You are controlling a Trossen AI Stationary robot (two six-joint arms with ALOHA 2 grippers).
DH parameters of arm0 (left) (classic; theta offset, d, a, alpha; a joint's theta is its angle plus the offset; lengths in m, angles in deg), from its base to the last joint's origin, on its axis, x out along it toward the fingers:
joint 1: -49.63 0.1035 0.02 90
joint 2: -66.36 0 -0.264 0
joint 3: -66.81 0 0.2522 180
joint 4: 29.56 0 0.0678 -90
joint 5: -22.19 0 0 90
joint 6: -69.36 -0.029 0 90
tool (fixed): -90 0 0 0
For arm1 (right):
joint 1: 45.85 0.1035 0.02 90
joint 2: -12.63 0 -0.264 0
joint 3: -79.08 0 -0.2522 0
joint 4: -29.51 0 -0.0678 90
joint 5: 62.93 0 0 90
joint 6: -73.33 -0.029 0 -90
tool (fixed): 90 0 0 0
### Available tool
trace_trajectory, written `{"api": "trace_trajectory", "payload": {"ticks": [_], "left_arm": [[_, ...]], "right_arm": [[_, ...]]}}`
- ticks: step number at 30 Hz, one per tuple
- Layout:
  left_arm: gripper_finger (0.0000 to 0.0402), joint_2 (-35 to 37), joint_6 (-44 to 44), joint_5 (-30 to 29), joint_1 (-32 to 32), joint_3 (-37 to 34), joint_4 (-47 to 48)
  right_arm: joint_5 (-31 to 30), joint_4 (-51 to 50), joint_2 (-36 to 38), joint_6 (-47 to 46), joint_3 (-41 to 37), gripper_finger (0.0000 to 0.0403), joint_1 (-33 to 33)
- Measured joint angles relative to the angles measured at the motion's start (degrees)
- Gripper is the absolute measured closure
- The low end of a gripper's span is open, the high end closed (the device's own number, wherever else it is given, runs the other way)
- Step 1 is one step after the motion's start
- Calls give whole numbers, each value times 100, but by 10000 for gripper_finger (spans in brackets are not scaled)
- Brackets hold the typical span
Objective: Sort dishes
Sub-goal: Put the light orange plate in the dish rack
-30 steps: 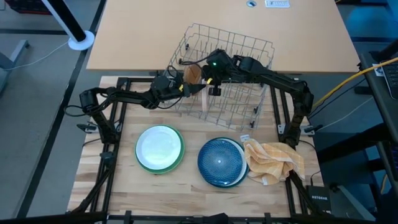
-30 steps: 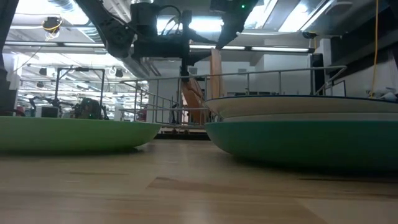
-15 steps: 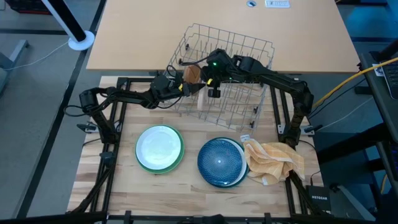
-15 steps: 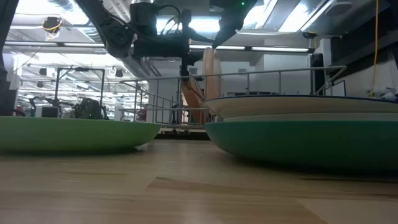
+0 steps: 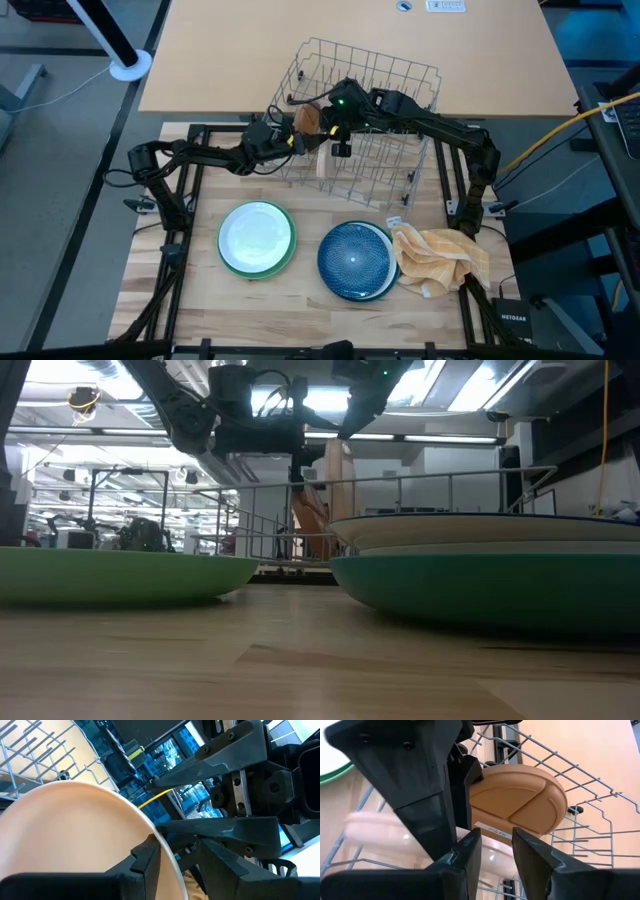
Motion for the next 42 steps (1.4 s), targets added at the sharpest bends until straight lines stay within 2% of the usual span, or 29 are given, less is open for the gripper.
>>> {"api": "trace_trajectory", "payload": {"ticks": [18, 26, 32, 38, 42], "left_arm": [[285, 4, 503, -113, 4, 2, -10], [286, 47, -342, -473, 20, 33, -16], [287, 42, -1076, -678, 6, 33, 153], [301, 53, -1831, -883, -22, 174, 963], [310, 45, -2080, -919, -22, 263, 990]], "right_arm": [[-349, -30, -69, 2, -13, 286, -192], [-1308, -151, 18, 23, 90, 286, -186], [-1414, -98, 208, 21, 192, 286, -181], [-1377, -92, 204, 17, 188, 286, -177], [-1373, -85, 204, 15, 188, 286, -177]]}}
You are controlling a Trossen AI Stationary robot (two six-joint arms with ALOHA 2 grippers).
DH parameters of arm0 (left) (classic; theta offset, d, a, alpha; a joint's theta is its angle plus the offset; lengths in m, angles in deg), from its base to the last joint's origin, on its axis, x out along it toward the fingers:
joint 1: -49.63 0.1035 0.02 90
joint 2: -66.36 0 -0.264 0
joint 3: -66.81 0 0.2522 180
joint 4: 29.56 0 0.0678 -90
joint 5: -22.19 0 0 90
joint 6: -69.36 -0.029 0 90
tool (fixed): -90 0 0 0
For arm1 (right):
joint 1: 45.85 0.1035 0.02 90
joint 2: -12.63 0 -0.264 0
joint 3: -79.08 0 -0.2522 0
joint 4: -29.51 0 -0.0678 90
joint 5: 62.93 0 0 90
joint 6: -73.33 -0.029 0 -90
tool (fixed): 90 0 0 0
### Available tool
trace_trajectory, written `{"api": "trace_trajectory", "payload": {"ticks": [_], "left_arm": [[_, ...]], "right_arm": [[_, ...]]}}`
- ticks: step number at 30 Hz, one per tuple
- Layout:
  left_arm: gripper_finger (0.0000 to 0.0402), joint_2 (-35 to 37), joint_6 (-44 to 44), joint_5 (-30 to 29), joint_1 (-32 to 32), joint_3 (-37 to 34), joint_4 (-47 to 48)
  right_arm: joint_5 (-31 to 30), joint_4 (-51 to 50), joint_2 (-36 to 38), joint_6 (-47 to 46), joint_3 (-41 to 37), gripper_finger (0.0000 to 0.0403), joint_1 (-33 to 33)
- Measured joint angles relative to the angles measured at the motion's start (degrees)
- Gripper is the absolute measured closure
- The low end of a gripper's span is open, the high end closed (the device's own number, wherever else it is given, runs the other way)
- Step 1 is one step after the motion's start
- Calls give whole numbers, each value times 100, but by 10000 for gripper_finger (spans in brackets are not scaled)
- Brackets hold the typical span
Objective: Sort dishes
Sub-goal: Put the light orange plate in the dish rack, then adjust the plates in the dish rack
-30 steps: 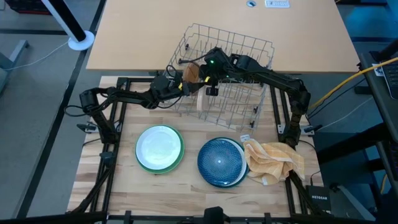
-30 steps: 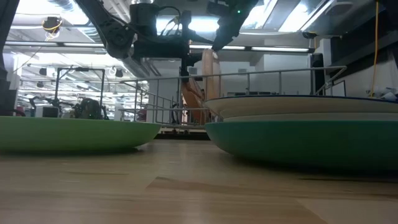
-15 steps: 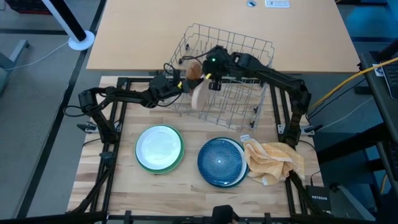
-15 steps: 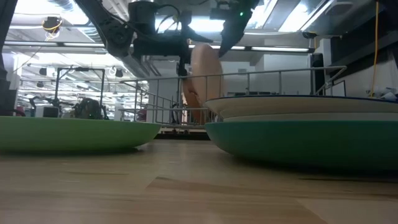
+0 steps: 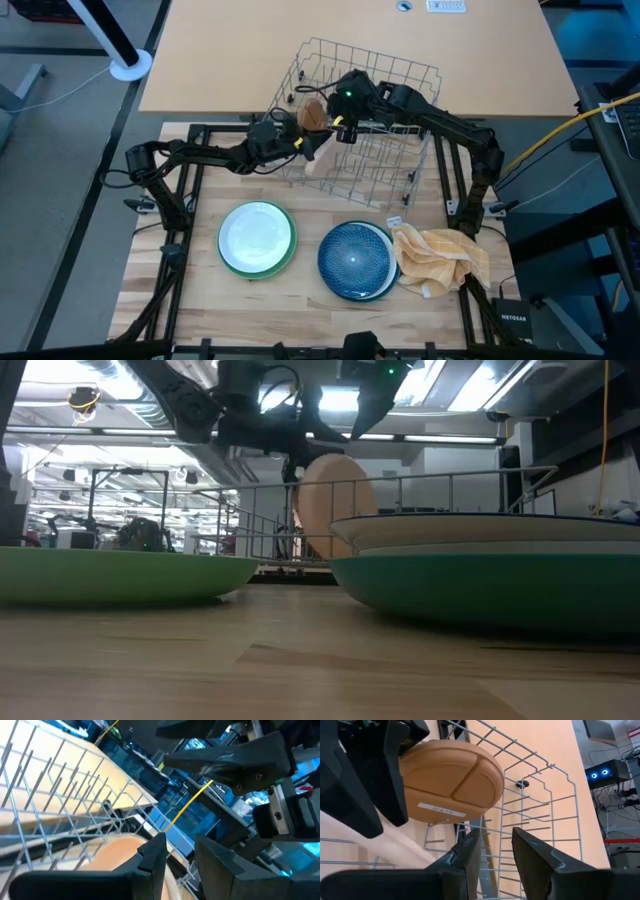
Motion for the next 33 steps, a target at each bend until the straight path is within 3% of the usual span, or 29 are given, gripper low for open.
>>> {"api": "trace_trajectory", "payload": {"ticks": [8, 12, 20, 24, 29, 33], "left_arm": [[310, -7, -513, -14, 36, 347, 47], [310, 95, -933, 314, 16, 500, 6], [309, 180, -1021, 551, -259, 500, 240], [309, 239, -1476, 553, -300, 496, 254], [309, 614, -1574, 547, -21, 498, 363], [309, 1018, -1457, 422, 348, 498, 1142]], "right_arm": [[-1, -271, 2, -9, 4, 286, 0], [-7, -611, 2, -20, 4, 286, 0], [-10, -735, 7, -37, 4, 286, 0], [-10, -793, 9, -145, 4, 286, 0], [-14, -1200, 9, -284, 7, 286, 0], [-14, -1456, 9, -483, 7, 286, 0]]}}
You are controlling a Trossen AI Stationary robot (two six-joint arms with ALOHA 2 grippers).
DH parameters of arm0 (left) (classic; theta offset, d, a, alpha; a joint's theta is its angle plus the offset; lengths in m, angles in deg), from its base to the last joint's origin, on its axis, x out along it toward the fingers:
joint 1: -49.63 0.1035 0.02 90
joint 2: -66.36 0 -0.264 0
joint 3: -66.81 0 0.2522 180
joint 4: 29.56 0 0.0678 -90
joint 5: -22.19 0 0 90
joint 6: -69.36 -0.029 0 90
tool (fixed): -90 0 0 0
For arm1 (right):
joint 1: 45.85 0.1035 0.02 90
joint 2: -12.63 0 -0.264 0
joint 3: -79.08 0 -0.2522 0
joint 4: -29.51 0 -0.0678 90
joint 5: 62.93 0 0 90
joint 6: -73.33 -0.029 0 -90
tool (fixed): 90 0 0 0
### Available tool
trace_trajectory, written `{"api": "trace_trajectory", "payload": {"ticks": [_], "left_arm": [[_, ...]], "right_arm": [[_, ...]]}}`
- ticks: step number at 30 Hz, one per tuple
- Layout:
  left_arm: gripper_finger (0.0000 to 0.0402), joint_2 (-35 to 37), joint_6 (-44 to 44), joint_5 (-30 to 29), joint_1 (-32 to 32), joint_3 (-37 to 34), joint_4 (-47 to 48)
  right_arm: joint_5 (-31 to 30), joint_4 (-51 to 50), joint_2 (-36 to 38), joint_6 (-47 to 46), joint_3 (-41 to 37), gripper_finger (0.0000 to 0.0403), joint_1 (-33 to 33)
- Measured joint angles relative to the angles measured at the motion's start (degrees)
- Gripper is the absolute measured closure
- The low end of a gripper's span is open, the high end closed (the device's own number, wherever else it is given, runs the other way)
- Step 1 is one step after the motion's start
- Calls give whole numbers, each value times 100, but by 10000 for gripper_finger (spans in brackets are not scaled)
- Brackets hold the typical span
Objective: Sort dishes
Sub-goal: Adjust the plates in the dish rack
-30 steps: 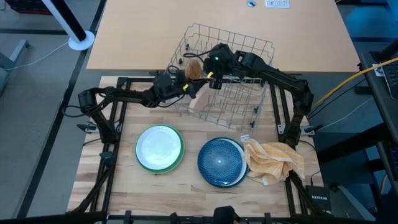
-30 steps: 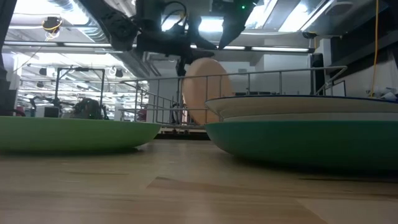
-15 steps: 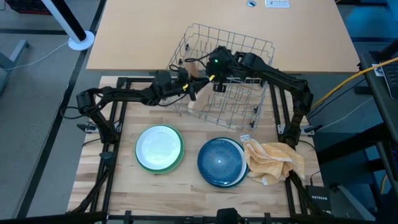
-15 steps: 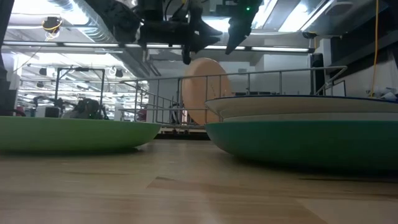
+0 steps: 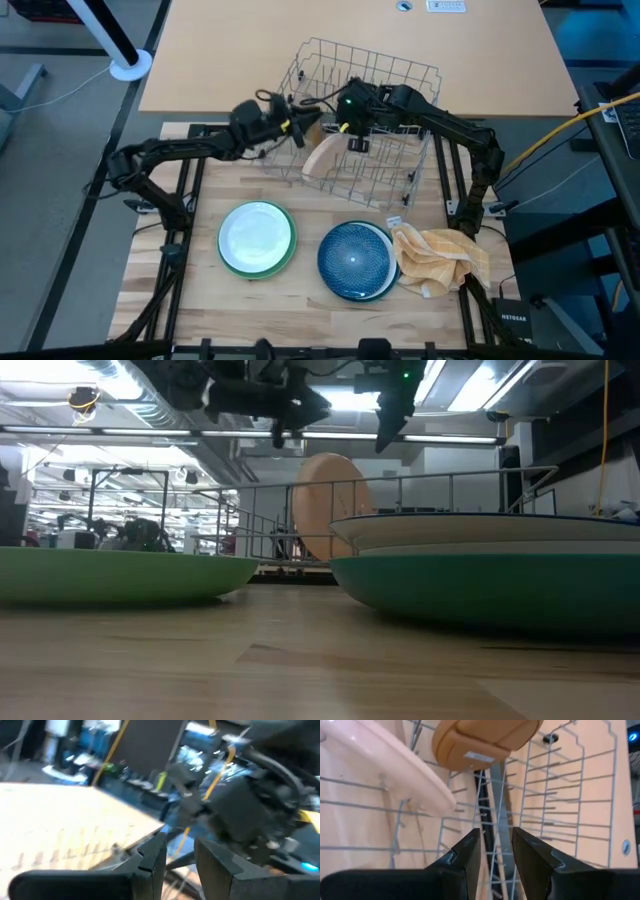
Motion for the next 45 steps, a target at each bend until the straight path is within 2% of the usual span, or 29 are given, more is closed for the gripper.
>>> {"api": "trace_trajectory", "payload": {"ticks": [7, 12, 22, 25, 39, 45], "left_arm": [[309, 395, -122, -105, 618, 2, 2320], [309, 301, -75, -95, 782, -3, 3172], [309, 239, 169, -28, 797, -7, 3162], [306, 159, 49, 172, 812, -3, 3080], [241, -529, 526, 303, 817, -4, 2313], [252, -695, 508, 305, 814, -4, 1834]], "right_arm": [[20, -11, 0, -352, 0, 286, 7], [46, 0, 2, -602, 2, 286, 7], [61, 97, 4, -604, 4, 286, 7], [63, 192, 4, -604, 4, 286, 7], [63, 249, 4, -603, 4, 286, 6], [64, 266, 4, -602, 4, 286, 4]]}}
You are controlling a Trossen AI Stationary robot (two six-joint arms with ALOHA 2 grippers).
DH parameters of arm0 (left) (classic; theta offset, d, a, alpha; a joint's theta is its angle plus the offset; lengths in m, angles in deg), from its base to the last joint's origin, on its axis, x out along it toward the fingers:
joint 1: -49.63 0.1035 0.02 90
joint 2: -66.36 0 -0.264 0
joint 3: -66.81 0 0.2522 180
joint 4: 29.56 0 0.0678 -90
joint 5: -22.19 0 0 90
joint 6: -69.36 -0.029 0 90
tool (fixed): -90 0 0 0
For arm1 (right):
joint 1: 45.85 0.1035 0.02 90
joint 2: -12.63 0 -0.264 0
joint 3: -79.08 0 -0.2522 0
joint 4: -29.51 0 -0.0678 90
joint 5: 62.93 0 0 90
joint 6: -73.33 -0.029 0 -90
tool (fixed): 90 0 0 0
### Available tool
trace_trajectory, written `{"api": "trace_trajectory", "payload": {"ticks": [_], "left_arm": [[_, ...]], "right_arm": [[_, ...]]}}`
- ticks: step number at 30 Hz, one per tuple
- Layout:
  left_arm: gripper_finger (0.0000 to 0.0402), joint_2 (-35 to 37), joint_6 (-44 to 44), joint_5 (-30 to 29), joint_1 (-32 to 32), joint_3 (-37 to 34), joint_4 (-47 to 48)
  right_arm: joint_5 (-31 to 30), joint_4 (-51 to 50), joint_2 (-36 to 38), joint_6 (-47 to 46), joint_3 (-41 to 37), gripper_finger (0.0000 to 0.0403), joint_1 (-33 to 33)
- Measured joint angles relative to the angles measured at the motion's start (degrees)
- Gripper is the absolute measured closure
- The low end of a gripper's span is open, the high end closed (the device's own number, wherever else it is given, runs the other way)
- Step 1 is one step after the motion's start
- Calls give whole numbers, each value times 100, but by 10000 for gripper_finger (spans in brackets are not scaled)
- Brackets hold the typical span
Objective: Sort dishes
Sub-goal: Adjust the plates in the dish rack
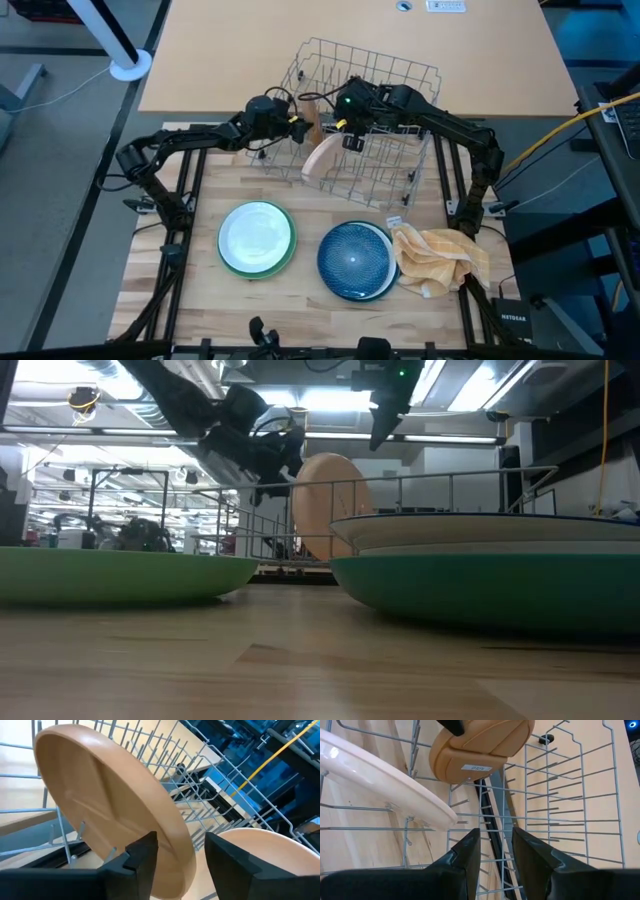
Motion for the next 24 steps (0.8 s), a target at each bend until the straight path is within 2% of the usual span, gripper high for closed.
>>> {"api": "trace_trajectory", "payload": {"ticks": [12, 24], "left_arm": [[392, 28, -221, 177, 52, 0, -43], [399, 746, -849, 190, 252, -7, 115]], "right_arm": [[-1, -34, 0, 0, 0, 286, 0], [-52, -118, 0, 4, 0, 286, -2]]}}
